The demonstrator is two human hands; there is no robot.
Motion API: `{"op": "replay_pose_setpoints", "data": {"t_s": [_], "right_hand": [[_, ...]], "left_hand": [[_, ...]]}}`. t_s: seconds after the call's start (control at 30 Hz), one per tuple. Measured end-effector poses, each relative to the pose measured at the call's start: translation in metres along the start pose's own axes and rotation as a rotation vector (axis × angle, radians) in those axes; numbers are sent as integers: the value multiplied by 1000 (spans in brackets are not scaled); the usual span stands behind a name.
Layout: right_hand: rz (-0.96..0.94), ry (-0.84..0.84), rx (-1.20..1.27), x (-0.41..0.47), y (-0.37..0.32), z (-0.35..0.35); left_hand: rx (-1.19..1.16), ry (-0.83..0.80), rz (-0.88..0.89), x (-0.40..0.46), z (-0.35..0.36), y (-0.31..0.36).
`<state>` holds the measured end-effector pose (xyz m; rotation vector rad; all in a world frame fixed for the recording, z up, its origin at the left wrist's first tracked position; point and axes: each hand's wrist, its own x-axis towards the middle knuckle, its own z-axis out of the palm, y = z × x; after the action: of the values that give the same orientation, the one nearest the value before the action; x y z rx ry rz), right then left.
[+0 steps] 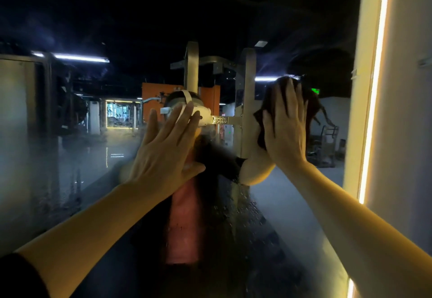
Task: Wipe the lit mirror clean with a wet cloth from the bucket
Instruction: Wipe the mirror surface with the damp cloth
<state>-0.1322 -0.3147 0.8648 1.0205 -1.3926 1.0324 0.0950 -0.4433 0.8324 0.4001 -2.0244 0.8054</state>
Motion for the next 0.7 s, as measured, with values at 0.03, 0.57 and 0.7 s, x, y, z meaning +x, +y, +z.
{"op": "replay_pose_setpoints", "data": {"t_s": [0.03,0.57,0.7], "right_hand": [[16,3,0,6,-6,3],[-70,-13,-19,36,-28,9],[-277,-149,-27,-15,-47,17]], "left_hand": [[6,-15,-3,1,1,-1],[9,32,-7,1,4,0],[-108,38,-18,-3,1,0]]}}
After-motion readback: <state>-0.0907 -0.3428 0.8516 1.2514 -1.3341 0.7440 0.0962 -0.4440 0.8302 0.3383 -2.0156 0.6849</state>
